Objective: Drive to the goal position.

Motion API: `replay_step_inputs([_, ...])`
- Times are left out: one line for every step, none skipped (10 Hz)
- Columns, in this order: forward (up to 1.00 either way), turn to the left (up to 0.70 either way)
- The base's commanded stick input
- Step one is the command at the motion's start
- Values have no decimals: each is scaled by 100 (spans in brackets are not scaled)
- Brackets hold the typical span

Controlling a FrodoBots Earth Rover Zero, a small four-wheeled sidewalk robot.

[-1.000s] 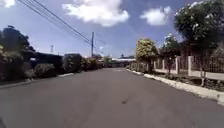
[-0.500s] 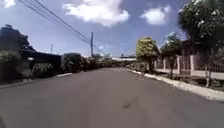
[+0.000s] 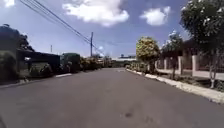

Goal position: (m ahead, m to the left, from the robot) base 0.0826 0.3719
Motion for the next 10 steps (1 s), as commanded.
replay_step_inputs([45,0])
replay_step_inputs([45,0])
replay_step_inputs([45,0])
replay_step_inputs([45,0])
replay_step_inputs([45,0])
replay_step_inputs([45,0])
replay_step_inputs([45,0])
replay_step_inputs([45,0])
replay_step_inputs([45,0])
replay_step_inputs([45,0])
